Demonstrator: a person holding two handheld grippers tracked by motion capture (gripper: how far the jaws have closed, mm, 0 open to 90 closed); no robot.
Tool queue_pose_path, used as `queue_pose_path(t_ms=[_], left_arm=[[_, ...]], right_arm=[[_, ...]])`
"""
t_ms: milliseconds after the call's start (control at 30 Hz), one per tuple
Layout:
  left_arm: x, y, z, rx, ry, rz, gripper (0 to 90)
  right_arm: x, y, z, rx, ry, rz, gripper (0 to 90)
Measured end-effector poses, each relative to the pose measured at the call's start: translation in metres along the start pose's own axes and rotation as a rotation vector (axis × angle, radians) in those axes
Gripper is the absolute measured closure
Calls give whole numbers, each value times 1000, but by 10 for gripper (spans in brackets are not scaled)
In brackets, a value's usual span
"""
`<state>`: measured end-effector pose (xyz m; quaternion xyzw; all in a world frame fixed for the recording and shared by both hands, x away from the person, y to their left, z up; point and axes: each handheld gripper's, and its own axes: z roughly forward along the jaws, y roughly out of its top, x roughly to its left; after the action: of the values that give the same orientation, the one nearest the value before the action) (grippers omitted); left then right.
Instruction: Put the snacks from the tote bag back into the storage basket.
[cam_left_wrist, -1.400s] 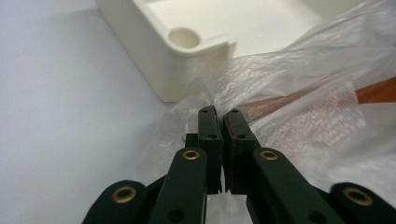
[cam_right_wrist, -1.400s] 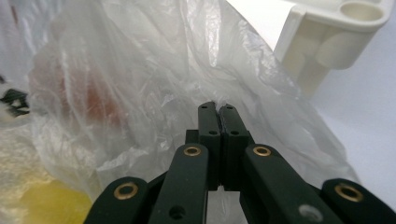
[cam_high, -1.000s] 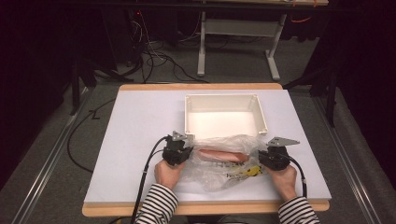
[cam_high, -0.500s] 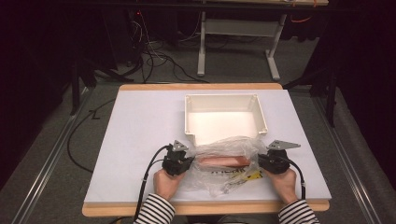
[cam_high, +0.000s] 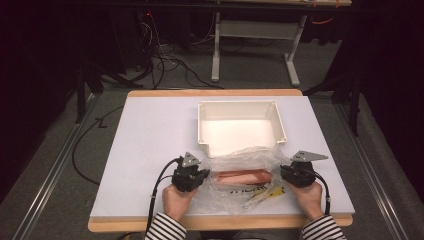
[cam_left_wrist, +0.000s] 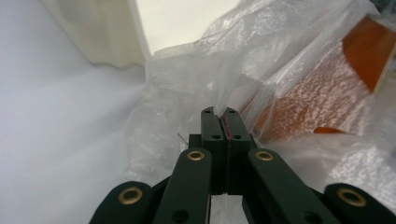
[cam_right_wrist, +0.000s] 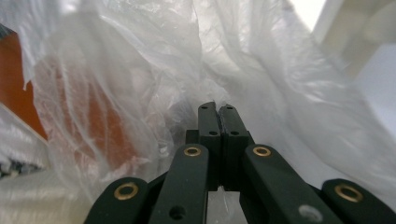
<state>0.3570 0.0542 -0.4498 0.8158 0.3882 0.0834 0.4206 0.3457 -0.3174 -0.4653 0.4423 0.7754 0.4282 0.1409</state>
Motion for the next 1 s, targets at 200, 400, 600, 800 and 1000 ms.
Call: queue_pose_path(t_ms=[200, 400, 600, 800, 1000], left_arm=[[14, 1, 12, -23, 25, -60, 900], [21, -8, 27, 16, 48, -79, 900], [25, -17, 28, -7, 56, -94, 900], [21, -19, 28, -23, 90, -62, 889], [17, -19, 28, -33, 108, -25, 774]], right_arm=[[-7, 3, 2, 1, -36, 12, 900], [-18, -5, 9, 56, -62, 66, 900], [-20, -8, 8, 63, -55, 74, 900], [-20, -9, 5, 53, -55, 78, 836], [-16, -5, -19, -24, -77, 62, 678]])
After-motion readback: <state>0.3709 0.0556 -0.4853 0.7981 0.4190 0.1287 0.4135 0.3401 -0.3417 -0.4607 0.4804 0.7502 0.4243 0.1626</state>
